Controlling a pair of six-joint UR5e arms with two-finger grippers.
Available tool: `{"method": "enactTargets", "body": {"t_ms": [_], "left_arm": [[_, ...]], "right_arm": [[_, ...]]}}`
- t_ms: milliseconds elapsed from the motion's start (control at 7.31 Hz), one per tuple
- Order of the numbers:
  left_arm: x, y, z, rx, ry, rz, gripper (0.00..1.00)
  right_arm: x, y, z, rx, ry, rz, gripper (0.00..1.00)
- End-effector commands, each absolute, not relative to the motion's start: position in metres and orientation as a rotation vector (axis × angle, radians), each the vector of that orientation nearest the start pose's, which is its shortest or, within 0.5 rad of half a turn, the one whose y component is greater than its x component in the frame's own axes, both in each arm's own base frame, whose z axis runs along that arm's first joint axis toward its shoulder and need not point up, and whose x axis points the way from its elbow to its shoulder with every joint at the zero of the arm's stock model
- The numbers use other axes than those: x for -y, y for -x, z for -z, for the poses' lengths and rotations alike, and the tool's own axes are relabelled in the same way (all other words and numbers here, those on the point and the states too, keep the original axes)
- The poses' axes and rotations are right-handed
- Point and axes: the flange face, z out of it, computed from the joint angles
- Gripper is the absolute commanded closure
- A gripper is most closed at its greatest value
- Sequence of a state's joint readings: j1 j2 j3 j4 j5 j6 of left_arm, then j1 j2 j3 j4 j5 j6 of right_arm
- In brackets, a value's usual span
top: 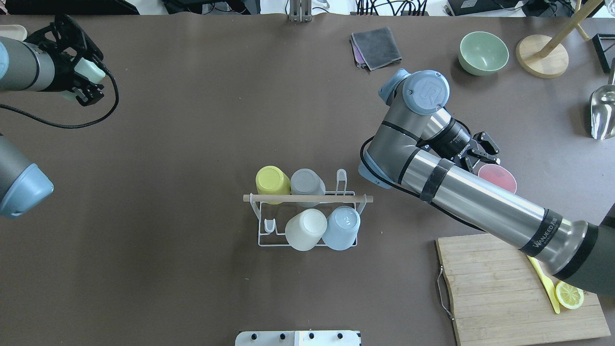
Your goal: Place cup on cup holder
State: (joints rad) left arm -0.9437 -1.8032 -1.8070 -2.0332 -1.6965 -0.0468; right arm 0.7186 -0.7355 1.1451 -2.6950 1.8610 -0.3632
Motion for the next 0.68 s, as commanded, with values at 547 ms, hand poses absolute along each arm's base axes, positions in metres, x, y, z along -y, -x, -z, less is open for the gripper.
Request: {"method": "enactTargets", "body": {"t_ms": [547], "left_arm": [[0.487, -0.229, -0.349, -0.956, -1.441, -0.561, 1.00]], "right_arm": [[0.542, 0.362, -0.336, 0.260, 0.366, 1.016, 0.62]]}}
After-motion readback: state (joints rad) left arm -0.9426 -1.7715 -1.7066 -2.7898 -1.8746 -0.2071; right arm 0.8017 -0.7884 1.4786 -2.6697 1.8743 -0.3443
